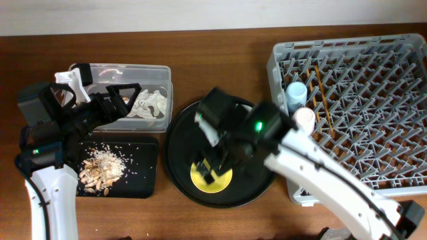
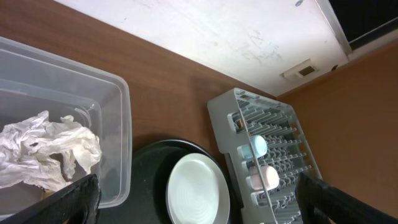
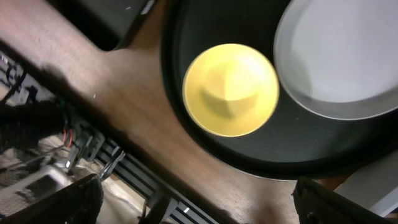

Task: Sort waste into correct bins and load items into the dishwasher rack
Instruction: 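Reach the right gripper down to the yellow bowl on the round tray, then grasp the rim of the yellow bowl with the right gripper, then lift the yellow bowl and set it in the dish rack with right gripper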

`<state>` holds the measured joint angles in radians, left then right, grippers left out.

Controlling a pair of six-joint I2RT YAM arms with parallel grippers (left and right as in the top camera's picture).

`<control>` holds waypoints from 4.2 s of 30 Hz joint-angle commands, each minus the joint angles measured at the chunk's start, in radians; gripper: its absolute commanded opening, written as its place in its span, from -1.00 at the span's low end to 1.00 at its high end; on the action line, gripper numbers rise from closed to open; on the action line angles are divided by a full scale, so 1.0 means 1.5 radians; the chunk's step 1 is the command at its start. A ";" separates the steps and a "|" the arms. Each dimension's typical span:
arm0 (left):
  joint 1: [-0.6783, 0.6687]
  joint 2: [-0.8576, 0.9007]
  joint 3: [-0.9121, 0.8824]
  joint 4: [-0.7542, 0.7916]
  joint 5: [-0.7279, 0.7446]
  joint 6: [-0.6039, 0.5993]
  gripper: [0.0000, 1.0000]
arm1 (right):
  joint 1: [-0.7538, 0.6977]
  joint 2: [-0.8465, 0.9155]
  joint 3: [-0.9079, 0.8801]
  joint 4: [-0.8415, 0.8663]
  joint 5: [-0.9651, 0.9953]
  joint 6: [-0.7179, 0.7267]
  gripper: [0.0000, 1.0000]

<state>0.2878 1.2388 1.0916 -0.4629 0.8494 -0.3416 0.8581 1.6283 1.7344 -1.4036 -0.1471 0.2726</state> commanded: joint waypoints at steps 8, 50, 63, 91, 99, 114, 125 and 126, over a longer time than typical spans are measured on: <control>0.003 -0.007 0.011 0.001 0.010 -0.006 0.98 | 0.085 0.064 -0.134 0.137 0.071 0.057 -0.46; 0.003 -0.007 0.011 0.001 0.010 -0.006 0.98 | 0.087 0.060 -0.433 0.488 0.019 0.056 -0.34; 0.003 -0.007 0.011 0.001 0.009 -0.006 0.98 | 0.086 0.068 -0.467 0.490 0.019 0.053 -0.41; 0.003 -0.007 0.011 0.001 0.010 -0.006 0.98 | 0.054 -0.032 -0.241 0.296 -0.080 -0.120 -0.92; 0.003 -0.007 0.011 0.001 0.010 -0.006 0.98 | -0.296 -0.069 -0.082 0.182 -0.197 -0.302 -0.92; 0.003 -0.007 0.011 0.001 0.010 -0.006 0.98 | -0.904 0.201 -0.073 0.470 -0.937 -0.375 -0.92; 0.003 -0.007 0.011 0.001 0.009 -0.006 0.98 | -0.900 0.337 -0.073 0.569 -0.937 -0.280 -0.92; 0.003 -0.007 0.011 0.001 0.010 -0.006 0.98 | -0.901 0.337 -0.076 0.570 -0.937 -0.281 -0.92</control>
<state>0.2878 1.2388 1.0916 -0.4633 0.8494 -0.3420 -0.4988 2.1296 1.6100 -0.5522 -1.4944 -0.1646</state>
